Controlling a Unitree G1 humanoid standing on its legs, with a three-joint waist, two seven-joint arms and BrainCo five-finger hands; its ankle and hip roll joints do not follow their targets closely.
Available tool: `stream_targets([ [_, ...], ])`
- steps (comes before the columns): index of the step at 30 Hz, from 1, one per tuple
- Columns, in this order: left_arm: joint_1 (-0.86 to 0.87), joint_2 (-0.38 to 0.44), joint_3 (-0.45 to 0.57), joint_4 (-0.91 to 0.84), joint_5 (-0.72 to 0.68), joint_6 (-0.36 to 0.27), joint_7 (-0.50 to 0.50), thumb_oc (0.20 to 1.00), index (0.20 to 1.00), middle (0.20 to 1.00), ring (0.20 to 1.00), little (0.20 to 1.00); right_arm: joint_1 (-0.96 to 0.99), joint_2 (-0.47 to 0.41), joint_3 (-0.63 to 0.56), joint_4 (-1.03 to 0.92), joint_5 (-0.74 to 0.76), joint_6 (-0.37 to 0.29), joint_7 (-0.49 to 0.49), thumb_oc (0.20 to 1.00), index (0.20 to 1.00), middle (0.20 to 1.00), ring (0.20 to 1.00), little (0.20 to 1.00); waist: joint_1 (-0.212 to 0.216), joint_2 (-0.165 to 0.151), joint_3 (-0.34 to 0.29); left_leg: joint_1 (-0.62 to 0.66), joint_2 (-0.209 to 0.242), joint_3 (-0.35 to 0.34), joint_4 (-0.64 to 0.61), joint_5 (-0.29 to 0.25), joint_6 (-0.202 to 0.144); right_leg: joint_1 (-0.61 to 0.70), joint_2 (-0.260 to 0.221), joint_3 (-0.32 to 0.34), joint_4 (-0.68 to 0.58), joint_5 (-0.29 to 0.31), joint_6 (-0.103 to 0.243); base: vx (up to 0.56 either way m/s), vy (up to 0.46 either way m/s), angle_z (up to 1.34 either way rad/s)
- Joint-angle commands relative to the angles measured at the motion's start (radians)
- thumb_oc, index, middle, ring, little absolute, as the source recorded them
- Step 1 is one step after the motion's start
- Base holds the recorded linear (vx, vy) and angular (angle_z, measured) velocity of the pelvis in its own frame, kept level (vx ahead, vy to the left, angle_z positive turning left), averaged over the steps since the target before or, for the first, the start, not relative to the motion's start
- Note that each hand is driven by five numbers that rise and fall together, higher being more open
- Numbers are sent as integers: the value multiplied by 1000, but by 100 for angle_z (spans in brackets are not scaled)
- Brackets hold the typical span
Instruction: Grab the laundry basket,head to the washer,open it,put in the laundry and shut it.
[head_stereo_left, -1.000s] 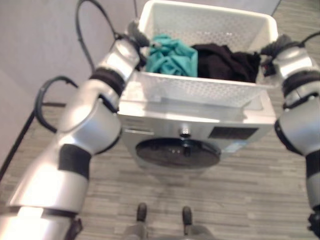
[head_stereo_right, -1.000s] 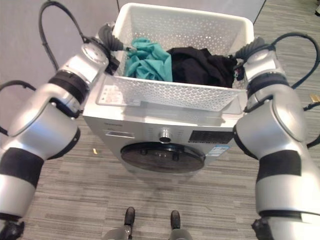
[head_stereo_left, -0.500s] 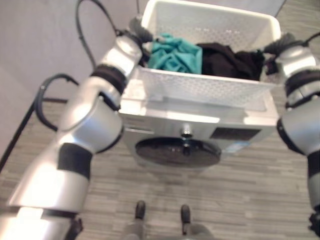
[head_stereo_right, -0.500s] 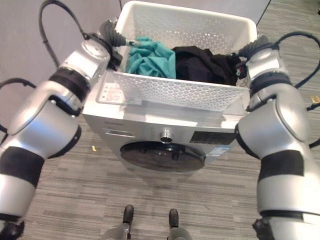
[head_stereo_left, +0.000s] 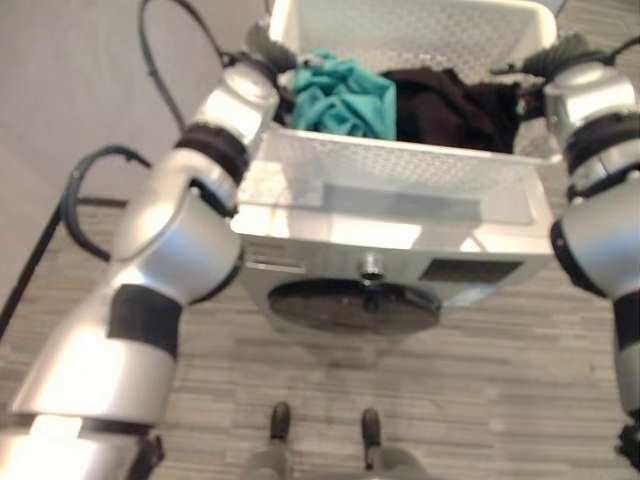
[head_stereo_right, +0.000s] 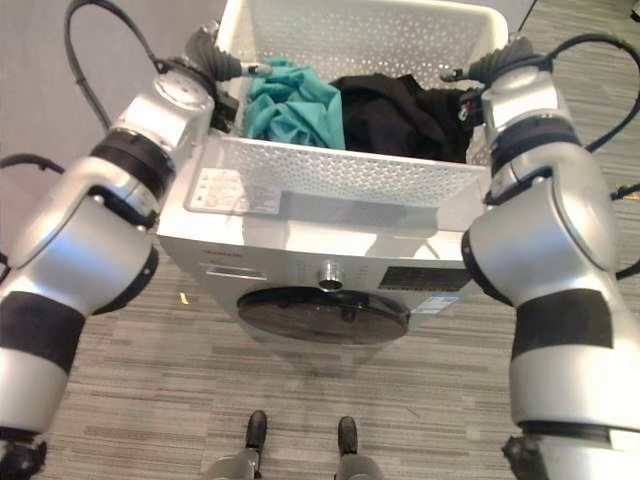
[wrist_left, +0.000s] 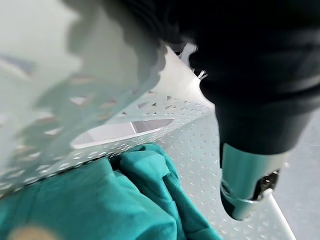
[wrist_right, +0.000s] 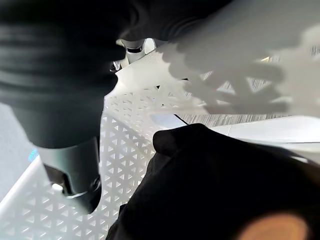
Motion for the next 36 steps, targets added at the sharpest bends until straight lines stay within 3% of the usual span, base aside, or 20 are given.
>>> stream_targets([
  [1, -305, -77, -94, 18, 63, -134, -28, 1000, 1000, 1000, 1000, 1000, -229, 85, 52, -27, 17, -121, 17, 1000, 1000, 1000, 1000, 1000, 5, 50, -9, 95, 62, 1, 20, -83, 2, -19, -40, -16, 82, -62, 52, 25, -15, 4],
  [15, -259, -109, -108, 56, 111, -102, -60, 1000, 1000, 1000, 1000, 1000, -180, 69, 116, 48, -121, -73, 91, 1000, 1000, 1000, 1000, 1000, 25, 44, -1, 83, 59, -12, 35, -90, 8, -18, -45, -30, 83, -63, 50, 2, -1, 1],
  [25, -234, -138, -80, 56, 119, -93, -53, 1000, 1000, 1000, 1000, 1000, -129, 112, 123, 61, -205, -62, 111, 1000, 1000, 1000, 1000, 1000, 31, 42, 10, 78, 58, -20, 39, -93, 10, -18, -44, -39, 91, -70, 45, -5, -5, 2],
  [27, -220, -148, -76, 64, 123, -88, -53, 1000, 1000, 1000, 1000, 1000, -113, 134, 124, 75, -251, -52, 101, 1000, 1000, 1000, 1000, 1000, 30, 55, 57, 29, 51, -28, 46, -78, 14, -73, -44, -35, 107, -61, 41, -154, 2, 7],
  [31, -219, -127, -123, 89, 172, -78, -73, 1000, 1000, 1000, 1000, 1000, -92, 127, 82, 82, -201, -57, 78, 1000, 1000, 1000, 1000, 1000, 23, 65, 85, -26, 44, -27, 67, -69, 18, -128, -41, -20, 125, -52, 39, -90, 22, 3],
  [33, -225, -87, -165, 116, 240, -72, -77, 1000, 1000, 1000, 1000, 1000, -102, 82, 65, 84, -140, -71, 54, 1000, 1000, 1000, 1000, 1000, 14, 68, 96, -47, 43, -27, 72, -60, 17, -147, -40, -14, 126, -48, 38, -51, 22, -8],
  [36, -243, -72, -153, 126, 214, -66, -59, 1000, 1000, 1000, 1000, 1000, -120, 51, 69, 98, -76, -67, 53, 1000, 1000, 1000, 1000, 1000, 9, 66, 98, -54, 43, -32, 70, -55, 15, -151, -38, -14, 126, -49, 37, -30, -12, 4],
])
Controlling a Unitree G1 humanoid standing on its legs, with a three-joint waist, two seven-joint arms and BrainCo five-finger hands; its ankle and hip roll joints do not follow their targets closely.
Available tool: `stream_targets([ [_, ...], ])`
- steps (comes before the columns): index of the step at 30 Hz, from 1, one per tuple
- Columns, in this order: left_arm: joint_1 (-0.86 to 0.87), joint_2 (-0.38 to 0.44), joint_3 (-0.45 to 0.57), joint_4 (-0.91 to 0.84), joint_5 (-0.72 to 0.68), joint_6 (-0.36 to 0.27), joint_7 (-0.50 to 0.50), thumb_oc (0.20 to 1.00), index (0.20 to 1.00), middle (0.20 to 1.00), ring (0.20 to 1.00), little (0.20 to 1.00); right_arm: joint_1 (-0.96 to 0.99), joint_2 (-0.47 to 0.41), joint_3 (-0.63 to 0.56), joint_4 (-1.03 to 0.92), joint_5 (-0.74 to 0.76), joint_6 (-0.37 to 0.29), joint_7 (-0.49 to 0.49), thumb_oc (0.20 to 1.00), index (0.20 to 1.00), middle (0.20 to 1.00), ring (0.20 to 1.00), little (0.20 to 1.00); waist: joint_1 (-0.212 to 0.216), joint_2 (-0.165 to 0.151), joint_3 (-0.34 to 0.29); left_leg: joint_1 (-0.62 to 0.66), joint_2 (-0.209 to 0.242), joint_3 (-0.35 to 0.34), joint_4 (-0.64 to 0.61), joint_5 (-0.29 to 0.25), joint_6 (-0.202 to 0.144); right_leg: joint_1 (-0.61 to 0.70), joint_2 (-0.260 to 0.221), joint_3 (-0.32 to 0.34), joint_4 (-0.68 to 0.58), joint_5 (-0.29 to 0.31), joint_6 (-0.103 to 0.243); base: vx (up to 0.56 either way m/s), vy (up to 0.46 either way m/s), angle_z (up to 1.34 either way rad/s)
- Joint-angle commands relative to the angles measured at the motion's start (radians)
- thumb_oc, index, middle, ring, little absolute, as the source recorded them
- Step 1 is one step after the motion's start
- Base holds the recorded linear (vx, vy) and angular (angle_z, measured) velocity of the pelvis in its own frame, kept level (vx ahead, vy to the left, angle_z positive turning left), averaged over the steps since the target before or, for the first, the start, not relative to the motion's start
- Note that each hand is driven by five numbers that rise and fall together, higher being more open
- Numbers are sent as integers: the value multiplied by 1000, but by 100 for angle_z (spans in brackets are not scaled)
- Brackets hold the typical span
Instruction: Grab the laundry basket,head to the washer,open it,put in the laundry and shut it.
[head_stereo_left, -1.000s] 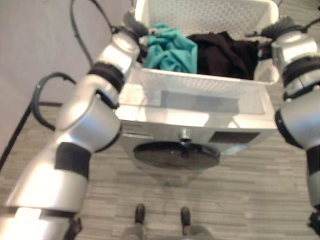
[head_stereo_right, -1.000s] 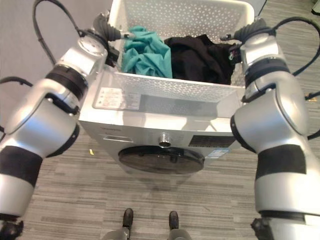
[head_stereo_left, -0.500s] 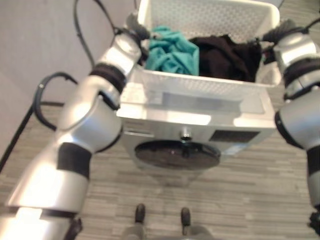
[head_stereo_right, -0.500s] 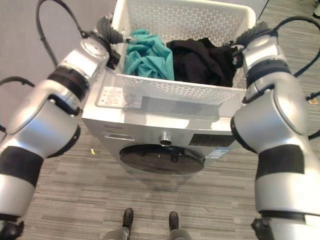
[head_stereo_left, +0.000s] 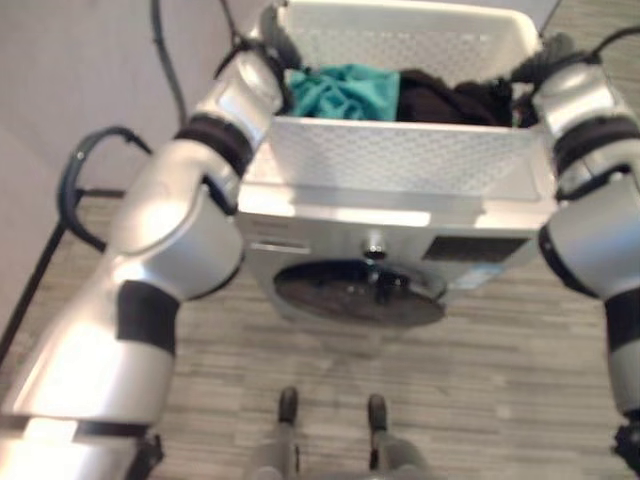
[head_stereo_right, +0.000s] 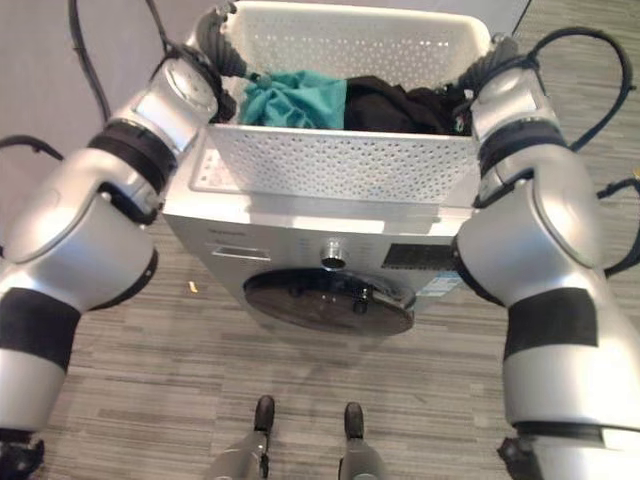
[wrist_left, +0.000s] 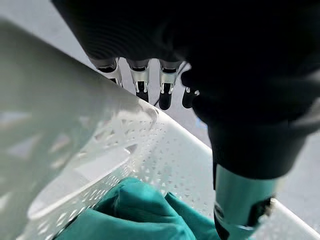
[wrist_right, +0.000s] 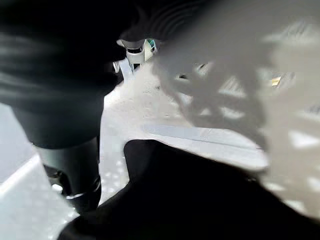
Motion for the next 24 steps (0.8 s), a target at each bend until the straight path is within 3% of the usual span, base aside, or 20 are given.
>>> stream_targets([
  [1, -187, -58, 19, 108, 1, -42, -2, 1000, 1000, 1000, 1000, 1000, -119, 42, 18, 77, 109, -20, 11, 1000, 1000, 1000, 1000, 1000, 1, 27, 98, 106, 56, -6, -13, -65, 13, -25, -38, 3, 87, -58, 34, -24, -20, 9],
  [24, -186, -55, 62, 85, -42, -74, 40, 1000, 1000, 1000, 1000, 1000, -168, 5, 20, 63, 160, -39, -29, 1000, 1000, 1000, 1000, 1000, -3, 27, 67, 154, 70, 10, -38, -71, 7, 11, -31, 10, 68, -59, 35, 2, -1, -1],
])
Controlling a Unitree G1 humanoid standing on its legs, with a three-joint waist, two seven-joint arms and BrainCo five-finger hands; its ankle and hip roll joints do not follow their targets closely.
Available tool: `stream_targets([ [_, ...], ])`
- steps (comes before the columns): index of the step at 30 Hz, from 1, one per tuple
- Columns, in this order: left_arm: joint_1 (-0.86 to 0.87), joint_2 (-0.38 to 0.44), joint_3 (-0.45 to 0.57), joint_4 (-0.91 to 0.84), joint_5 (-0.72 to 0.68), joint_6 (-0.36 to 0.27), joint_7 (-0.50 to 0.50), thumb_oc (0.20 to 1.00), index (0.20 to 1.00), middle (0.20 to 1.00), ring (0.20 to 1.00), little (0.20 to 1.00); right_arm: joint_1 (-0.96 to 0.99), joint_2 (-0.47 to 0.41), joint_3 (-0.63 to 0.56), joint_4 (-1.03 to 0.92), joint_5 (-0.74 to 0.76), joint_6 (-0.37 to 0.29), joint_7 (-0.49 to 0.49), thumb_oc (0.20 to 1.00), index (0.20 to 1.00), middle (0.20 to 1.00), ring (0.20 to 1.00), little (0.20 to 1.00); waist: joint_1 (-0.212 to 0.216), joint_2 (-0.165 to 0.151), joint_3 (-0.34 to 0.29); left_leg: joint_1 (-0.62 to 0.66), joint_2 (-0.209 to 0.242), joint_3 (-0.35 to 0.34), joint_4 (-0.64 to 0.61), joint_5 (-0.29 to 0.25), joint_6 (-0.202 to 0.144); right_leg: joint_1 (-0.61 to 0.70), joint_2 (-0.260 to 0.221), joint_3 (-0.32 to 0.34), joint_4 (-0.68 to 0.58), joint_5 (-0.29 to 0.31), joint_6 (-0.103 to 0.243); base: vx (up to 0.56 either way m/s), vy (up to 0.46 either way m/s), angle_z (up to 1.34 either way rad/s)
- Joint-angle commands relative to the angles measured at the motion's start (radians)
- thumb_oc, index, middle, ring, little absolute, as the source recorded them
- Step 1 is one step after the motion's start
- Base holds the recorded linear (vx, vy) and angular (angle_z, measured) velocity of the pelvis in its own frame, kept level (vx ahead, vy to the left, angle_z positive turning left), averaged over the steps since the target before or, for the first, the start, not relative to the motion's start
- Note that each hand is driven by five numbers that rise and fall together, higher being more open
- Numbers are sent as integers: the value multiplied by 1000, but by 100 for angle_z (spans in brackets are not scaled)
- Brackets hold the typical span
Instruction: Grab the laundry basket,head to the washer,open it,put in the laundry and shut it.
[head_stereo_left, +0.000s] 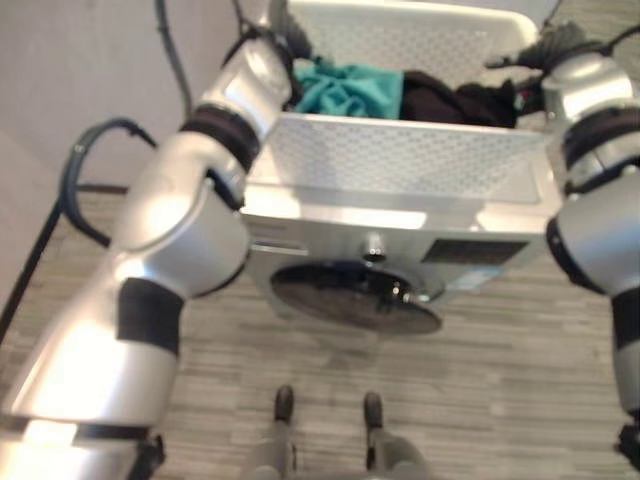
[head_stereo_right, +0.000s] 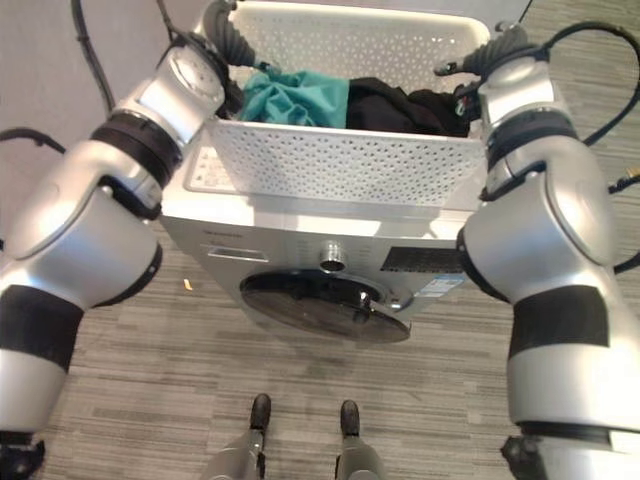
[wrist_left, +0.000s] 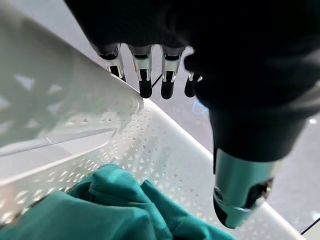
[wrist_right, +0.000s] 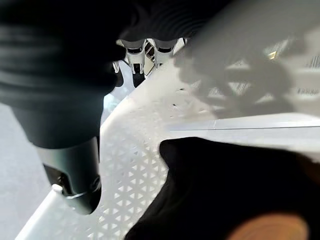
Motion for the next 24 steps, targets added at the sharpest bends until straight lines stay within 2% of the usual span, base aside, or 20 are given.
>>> stream_targets([
  [1, -174, -35, 18, 81, -25, -76, 36, 1000, 1000, 1000, 1000, 1000, -153, -8, 41, 58, 12, -44, -23, 1000, 1000, 1000, 1000, 1000, 14, 52, 48, 108, 67, 8, -22, -74, 10, -26, -31, 6, 70, -64, 36, 0, 0, 0],
  [12, -177, -3, 76, 47, -35, -108, 98, 1000, 1000, 1000, 1000, 1000, -143, -17, 35, 31, -13, -58, -36, 1000, 1000, 1000, 1000, 1000, 15, 44, 4, 151, 72, 13, -37, -84, 7, 19, -32, -1, 57, -76, 37, 26, 1, 0],
  [16, -179, 16, 55, 53, 40, -104, 121, 1000, 1000, 1000, 1000, 1000, -124, -20, 22, 27, -22, -65, -31, 1000, 1000, 1000, 1000, 1000, 14, 40, -23, 173, 75, 14, -42, -91, 6, 43, -33, -4, 49, -80, 39, 50, 3, 2],
  [24, -148, 9, 50, 68, 71, -101, 116, 1000, 1000, 1000, 1000, 1000, -116, -6, 23, 22, -48, -67, -25, 1000, 1000, 1000, 1000, 1000, 20, 33, -65, 197, 76, 13, -48, -100, 4, 75, -36, -15, 39, -83, 41, 32, 4, 2],
])
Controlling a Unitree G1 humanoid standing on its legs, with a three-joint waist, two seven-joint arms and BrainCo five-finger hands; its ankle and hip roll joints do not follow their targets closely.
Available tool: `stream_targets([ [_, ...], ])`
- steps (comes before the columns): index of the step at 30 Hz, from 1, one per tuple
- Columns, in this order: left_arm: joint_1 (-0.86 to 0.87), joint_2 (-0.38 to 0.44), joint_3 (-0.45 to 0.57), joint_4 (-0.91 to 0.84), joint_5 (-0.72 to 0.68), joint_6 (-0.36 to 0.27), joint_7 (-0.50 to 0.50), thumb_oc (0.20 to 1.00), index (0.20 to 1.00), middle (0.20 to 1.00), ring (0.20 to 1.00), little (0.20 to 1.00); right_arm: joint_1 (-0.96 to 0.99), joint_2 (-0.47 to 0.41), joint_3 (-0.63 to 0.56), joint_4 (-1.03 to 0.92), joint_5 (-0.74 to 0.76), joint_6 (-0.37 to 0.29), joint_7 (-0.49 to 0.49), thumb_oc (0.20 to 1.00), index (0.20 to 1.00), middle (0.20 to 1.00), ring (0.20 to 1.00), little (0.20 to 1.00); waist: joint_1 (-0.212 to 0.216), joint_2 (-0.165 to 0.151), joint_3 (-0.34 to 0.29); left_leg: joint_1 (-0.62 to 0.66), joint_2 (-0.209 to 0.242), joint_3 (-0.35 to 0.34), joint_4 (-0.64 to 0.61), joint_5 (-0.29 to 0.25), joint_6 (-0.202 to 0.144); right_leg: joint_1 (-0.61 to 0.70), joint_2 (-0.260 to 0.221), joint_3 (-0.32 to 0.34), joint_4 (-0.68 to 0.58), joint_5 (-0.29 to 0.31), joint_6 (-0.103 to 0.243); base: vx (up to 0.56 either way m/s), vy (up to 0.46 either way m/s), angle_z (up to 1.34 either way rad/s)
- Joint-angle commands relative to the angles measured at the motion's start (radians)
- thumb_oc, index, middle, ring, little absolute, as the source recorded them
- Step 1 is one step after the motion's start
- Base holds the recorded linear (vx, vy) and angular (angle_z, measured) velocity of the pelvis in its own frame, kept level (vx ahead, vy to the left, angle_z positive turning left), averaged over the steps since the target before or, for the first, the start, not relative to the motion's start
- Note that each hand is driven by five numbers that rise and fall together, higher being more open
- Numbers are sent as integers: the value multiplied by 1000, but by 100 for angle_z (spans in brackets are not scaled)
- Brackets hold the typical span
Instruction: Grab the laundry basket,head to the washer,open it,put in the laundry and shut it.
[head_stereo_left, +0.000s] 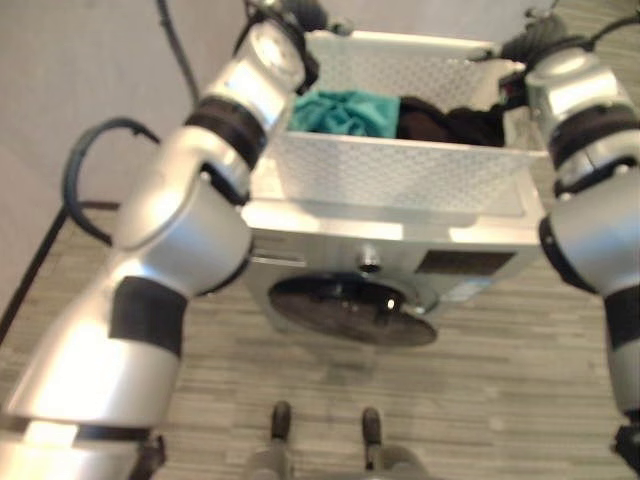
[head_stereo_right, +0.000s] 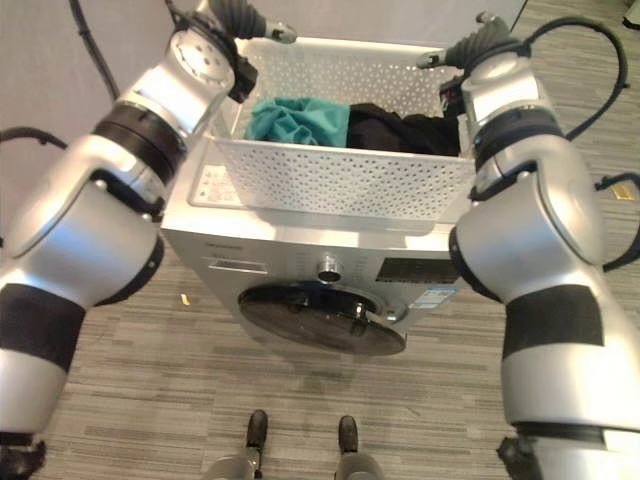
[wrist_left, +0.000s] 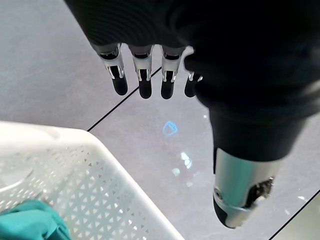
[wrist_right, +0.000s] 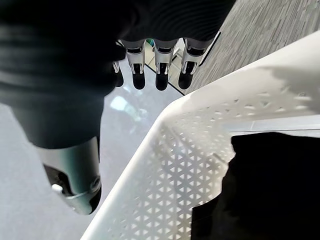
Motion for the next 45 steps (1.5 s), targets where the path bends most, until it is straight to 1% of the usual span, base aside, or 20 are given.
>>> stream_targets([
  [1, -132, 18, -44, 122, 52, -45, 33, 1000, 1000, 1000, 1000, 1000, -114, -24, 60, 65, -45, -57, -5, 1000, 1000, 1000, 1000, 1000, 27, 40, -62, 91, 72, 16, 4, -104, 2, -26, -34, -3, 74, -83, 41, 0, 0, 0],
  [7, -111, 39, -45, 128, 64, -46, 26, 1000, 1000, 1000, 1000, 1000, -102, -36, 62, 65, -58, -58, -2, 1000, 1000, 1000, 1000, 1000, 30, 34, -81, 104, 70, 14, 2, -108, 3, -11, -34, -6, 69, -84, 42, 0, 0, 0],
  [13, -84, 143, -17, 115, 39, -53, 20, 1000, 1000, 1000, 1000, 1000, -82, -105, 83, 60, -115, -61, 7, 1000, 1000, 1000, 1000, 1000, 30, 29, -104, 120, 72, 18, 0, -112, 4, 7, -33, -6, 63, -85, 44, 9, 4, -1],
  [16, -61, 235, -4, 85, -9, -81, -1, 1000, 1000, 1000, 1000, 1000, -55, -191, 104, 45, -153, -72, 5, 1000, 1000, 1000, 1000, 1000, 32, 29, -118, 128, 74, 21, 0, -115, 4, 20, -34, -11, 54, -84, 45, 12, 4, 0],
  [17, -60, 236, -4, 85, -9, -81, -1, 1000, 1000, 1000, 1000, 1000, -55, -191, 104, 45, -153, -72, 6, 1000, 1000, 1000, 1000, 1000, 32, 29, -118, 128, 74, 21, 0, -115, 4, 20, -34, -11, 54, -84, 45, 0, 0, 0],
  [19, -40, 315, -6, 58, -16, -100, -5, 1000, 1000, 1000, 1000, 1000, -29, -284, 128, 22, -178, -84, 8, 1000, 1000, 1000, 1000, 1000, 37, 29, -122, 129, 75, 18, 0, -115, 4, 25, -36, -18, 54, -85, 46, 0, 8, 3],
  [22, 88, 516, 49, -123, 39, -132, 33, 1000, 1000, 1000, 1000, 1000, 111, -497, 95, -112, -242, -123, -21, 1000, 1000, 1000, 1000, 1000, 47, 21, -128, 127, 76, 12, 1, -111, 5, 29, -41, -30, 53, -82, 45, -20, 3, 4],
  [25, 342, 752, 199, -365, 90, -153, 49, 1000, 1000, 1000, 1000, 1000, 364, -691, -80, -385, -315, -153, -62, 1000, 1000, 1000, 1000, 1000, 47, 23, -136, 124, 79, 9, 3, -111, 8, 32, -44, -34, 51, -83, 44, -12, 1, 0],
  [26, 463, 812, 289, -458, 104, -162, 55, 1000, 1000, 1000, 1000, 1000, 491, -734, -189, -489, -329, -162, -79, 1000, 1000, 1000, 1000, 1000, 46, 25, -137, 126, 80, 9, 5, -114, 10, 33, -44, -33, 50, -84, 44, -11, 20, -6],
  [27, 622, 864, 414, -564, 128, -168, 60, 1000, 1000, 1000, 1000, 1000, 676, -762, -347, -605, -339, -174, -86, 1000, 1000, 1000, 1000, 1000, 43, 28, -141, 126, 81, 8, 5, -115, 12, 34, -46, -32, 50, -84, 43, 25, 5, -10],
  [28, 643, 865, 424, -583, 134, -163, 61, 1000, 1000, 1000, 1000, 1000, 731, -762, -394, -629, -346, -170, -88, 1000, 1000, 1000, 1000, 1000, 46, 24, -147, 133, 84, 8, 4, -122, 12, 41, -43, -33, 48, -90, 43, 23, 9, -9],
  [30, 1110, 907, 797, -811, 198, -169, 55, 1000, 1000, 1000, 1000, 1000, 1240, -730, -827, -880, -386, -192, -88, 1000, 1000, 1000, 1000, 1000, 41, 22, -152, 135, 85, 8, 5, -128, 17, 42, -45, -30, 47, -93, 40, -11, 8, 5],
  [31, 1394, 863, 1019, -902, 226, -176, 47, 1000, 1000, 1000, 1000, 1000, 1497, -655, -1057, -1010, -402, -223, -95, 1000, 1000, 1000, 1000, 1000, 45, 14, -151, 134, 83, 7, 8, -127, 21, 39, -48, -26, 45, -88, 37, 8, 9, 6],
  [32, 1520, 830, 1111, -950, 250, -171, 44, 1000, 1000, 1000, 1000, 1000, 1600, -612, -1137, -1071, -413, -228, -87, 1000, 1000, 1000, 1000, 1000, 50, 17, -155, 143, 87, 9, 6, -138, 22, 47, -45, -22, 42, -95, 36, -26, 10, -7],
  [33, 1697, 764, 1246, -1011, 326, -165, 60, 1000, 1000, 1000, 1000, 1000, 1737, -520, -1243, -1141, -426, -243, -74, 1000, 1000, 1000, 1000, 1000, 54, 12, -147, 140, 85, 7, 9, -136, 25, 41, -46, -17, 46, -90, 34, -10, 3, -16],
  [34, 1790, 718, 1311, -1059, 359, -159, 58, 1000, 1000, 1000, 1000, 1000, 1801, -473, -1293, -1182, -431, -241, -61, 1000, 1000, 1000, 1000, 1000, 55, 11, -147, 141, 86, 7, 10, -137, 26, 40, -46, -16, 48, -91, 33, -20, 3, -7],
  [36, 1932, 598, 1399, -1112, 391, -155, 51, 1000, 1000, 1000, 1000, 1000, 1906, -378, -1351, -1245, -463, -234, -44, 1000, 1000, 1000, 1000, 1000, 51, 9, -152, 151, 87, 7, 5, -152, 29, 46, -43, -10, 48, -102, 32, 16, 5, -2],
  [38, 2136, 396, 1497, -1130, 377, -164, 9, 1000, 1000, 1000, 1000, 1000, 2078, -210, -1409, -1268, -503, -212, 6, 1000, 1000, 1000, 1000, 1000, 44, 2, -148, 151, 88, 12, 8, -161, 32, 45, -43, -9, 47, -104, 25, -38, 3, -8],
  [42, 2238, 289, 1538, -1075, 378, -164, -5, 1000, 1000, 1000, 1000, 1000, 2183, -113, -1456, -1226, -528, -192, 27, 1000, 1000, 1000, 1000, 1000, 39, -3, -142, 148, 88, 14, 9, -162, 32, 40, -43, -9, 50, -103, 24, -18, -5, 4],
  [45, 2244, 244, 1507, -996, 327, -174, -18, 1000, 1000, 1000, 1000, 1000, 2203, -59, -1453, -1202, -531, -187, 28, 1000, 1000, 1000, 1000, 1000, 38, -4, -148, 148, 86, 14, 14, -164, 33, 38, -43, -9, 52, -100, 24, -18, -6, -2],
])
